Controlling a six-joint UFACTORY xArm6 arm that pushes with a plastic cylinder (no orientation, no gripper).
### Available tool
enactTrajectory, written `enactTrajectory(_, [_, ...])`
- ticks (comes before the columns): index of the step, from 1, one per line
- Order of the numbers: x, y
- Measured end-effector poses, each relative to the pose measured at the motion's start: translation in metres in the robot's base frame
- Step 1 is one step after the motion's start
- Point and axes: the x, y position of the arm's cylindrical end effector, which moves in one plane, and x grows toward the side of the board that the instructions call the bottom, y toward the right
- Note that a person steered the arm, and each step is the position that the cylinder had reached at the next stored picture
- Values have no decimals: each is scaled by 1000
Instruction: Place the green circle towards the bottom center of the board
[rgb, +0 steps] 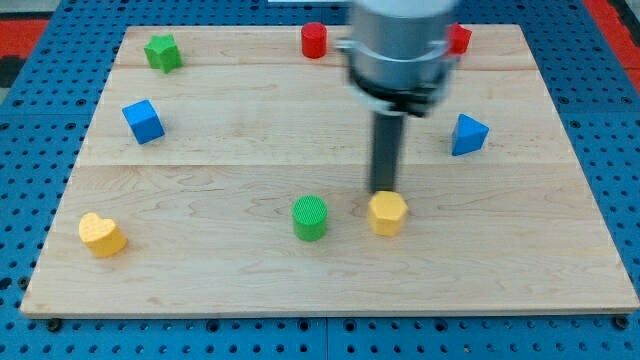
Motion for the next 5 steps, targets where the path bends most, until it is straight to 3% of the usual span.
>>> enactTrajectory(1, [-12, 3])
enactTrajectory(2, [-37, -50])
enactTrajectory(3, [15, -46])
enactTrajectory(4, [60, 17])
enactTrajectory(5, [61, 39])
